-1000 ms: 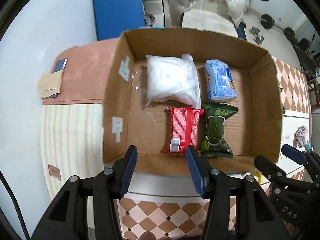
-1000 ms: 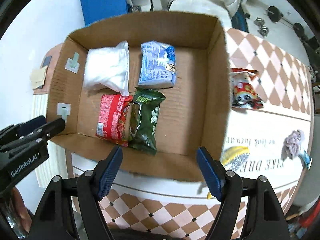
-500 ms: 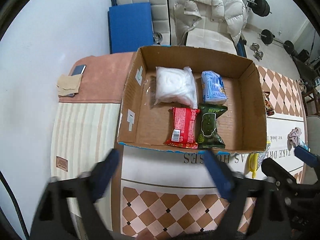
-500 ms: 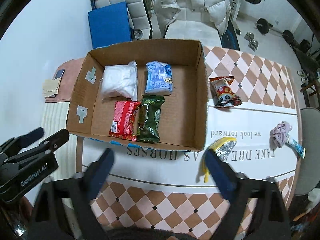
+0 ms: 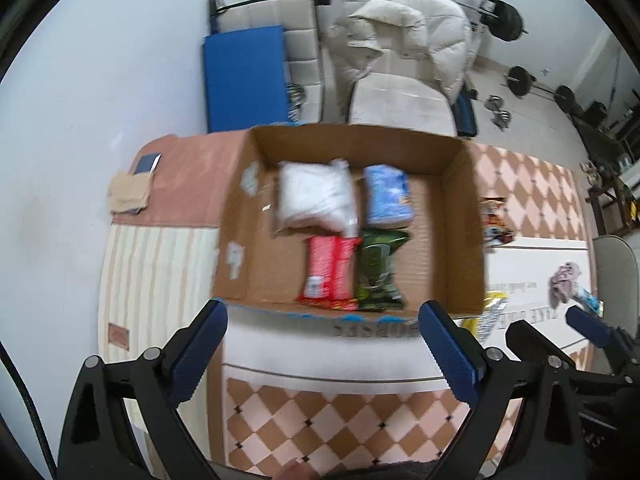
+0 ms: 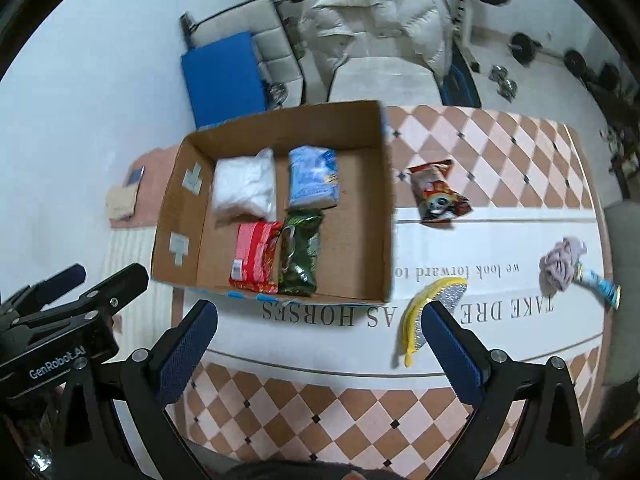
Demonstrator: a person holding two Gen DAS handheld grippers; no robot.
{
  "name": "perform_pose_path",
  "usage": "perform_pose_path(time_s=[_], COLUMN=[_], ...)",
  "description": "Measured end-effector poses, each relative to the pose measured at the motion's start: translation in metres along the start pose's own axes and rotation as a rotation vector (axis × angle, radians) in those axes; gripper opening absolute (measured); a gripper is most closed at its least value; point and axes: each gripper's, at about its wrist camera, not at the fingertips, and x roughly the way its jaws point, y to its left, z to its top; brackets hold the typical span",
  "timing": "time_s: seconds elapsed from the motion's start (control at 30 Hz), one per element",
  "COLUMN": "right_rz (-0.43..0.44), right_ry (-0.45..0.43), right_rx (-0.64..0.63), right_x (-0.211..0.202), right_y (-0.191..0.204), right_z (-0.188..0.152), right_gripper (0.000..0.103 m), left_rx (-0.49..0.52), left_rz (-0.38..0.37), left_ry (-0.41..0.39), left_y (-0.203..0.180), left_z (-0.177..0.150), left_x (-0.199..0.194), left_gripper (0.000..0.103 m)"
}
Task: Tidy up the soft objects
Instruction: 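Withdraw both tools from the box toward the remaining items, then grasp the orange chip bag with the left tool while the right tool grasps the lilac cloth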
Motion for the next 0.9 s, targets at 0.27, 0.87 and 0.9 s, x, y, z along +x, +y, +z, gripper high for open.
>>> perform_pose_path(time_s=[0.27, 0.87, 0.9], right_rz=[-0.06, -0.124, -0.123], right_ry=[-0.002, 0.187, 0.203], right_rx=[0.305, 0.534, 0.536], right_x=[-0.016, 0.077, 0.084], right_y=[-0.159, -0.387, -0.39], right_z=[0.004, 0.05, 0.052], right_gripper=[0.103, 0.103, 0.103], left_rx=[0.148, 0.285, 0.285], left_rz=[-0.146, -0.012, -0.003], left_ry=[0.079, 0.498, 0.516], left_y=[-0.127, -0.299, -0.301], left_z=[0.054, 0.12, 0.119], left_x=[0.021, 0.242, 0.252], left_gripper=[0.098, 0.095, 0.095])
